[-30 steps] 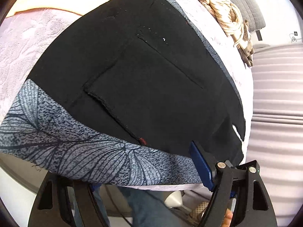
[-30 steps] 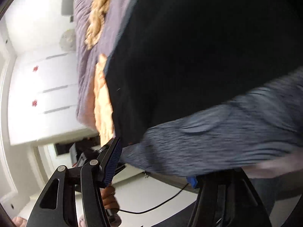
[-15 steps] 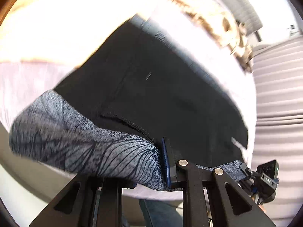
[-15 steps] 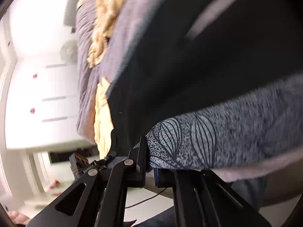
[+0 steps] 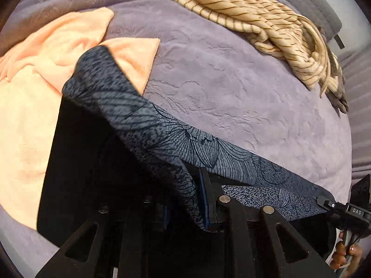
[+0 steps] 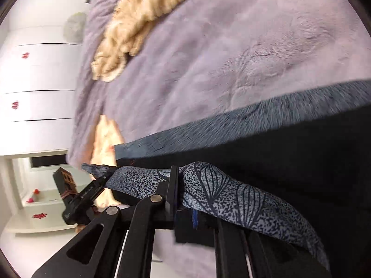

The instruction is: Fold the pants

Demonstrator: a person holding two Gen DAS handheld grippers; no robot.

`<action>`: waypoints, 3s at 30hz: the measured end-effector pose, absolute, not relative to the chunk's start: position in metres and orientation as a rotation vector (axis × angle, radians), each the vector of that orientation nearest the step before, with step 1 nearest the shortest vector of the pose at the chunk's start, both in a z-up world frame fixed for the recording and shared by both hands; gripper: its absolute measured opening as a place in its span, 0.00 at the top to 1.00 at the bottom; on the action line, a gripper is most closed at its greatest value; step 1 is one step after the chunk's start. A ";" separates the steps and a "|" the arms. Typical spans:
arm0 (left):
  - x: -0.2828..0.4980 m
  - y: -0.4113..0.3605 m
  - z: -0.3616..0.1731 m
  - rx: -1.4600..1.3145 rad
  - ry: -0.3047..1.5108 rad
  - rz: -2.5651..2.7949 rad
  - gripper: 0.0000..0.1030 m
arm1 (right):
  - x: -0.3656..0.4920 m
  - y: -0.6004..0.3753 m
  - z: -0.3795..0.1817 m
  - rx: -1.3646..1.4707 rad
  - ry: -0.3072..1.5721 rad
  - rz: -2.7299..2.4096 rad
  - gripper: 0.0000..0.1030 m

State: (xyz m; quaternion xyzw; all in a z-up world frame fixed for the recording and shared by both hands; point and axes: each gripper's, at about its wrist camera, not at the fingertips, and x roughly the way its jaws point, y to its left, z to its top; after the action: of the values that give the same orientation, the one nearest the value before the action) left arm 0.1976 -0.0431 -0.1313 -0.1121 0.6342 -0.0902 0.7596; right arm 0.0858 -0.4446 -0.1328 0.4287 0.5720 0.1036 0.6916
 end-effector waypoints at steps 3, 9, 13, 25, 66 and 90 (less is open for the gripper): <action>0.197 -0.046 -0.128 -0.238 1.395 -0.193 0.77 | 0.105 -0.450 -0.172 0.990 1.298 0.214 0.66; 0.171 -0.059 -0.071 -0.059 1.334 -0.218 0.75 | 0.108 -0.448 -0.157 1.027 1.282 0.338 0.28; 0.147 -0.078 -0.048 0.105 1.257 -0.169 0.04 | 0.086 -0.453 -0.119 0.978 1.232 0.387 0.28; 0.065 -0.172 -0.049 0.195 1.314 -0.286 0.00 | -0.057 -0.542 -0.115 1.075 1.176 0.229 0.28; 0.016 -0.466 -0.043 0.245 1.295 -0.881 0.00 | -0.236 -0.669 -0.124 1.529 0.716 0.152 0.92; 0.044 -0.397 -0.104 0.301 1.389 -0.430 0.00 | -0.151 -0.749 -0.221 1.453 0.946 -0.045 0.52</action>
State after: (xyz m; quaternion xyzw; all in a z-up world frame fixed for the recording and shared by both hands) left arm 0.0443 -0.3967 -0.1042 0.1369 0.6326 -0.1958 0.7367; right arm -0.1511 -0.7492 -0.2205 0.6389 0.4157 -0.0199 0.6470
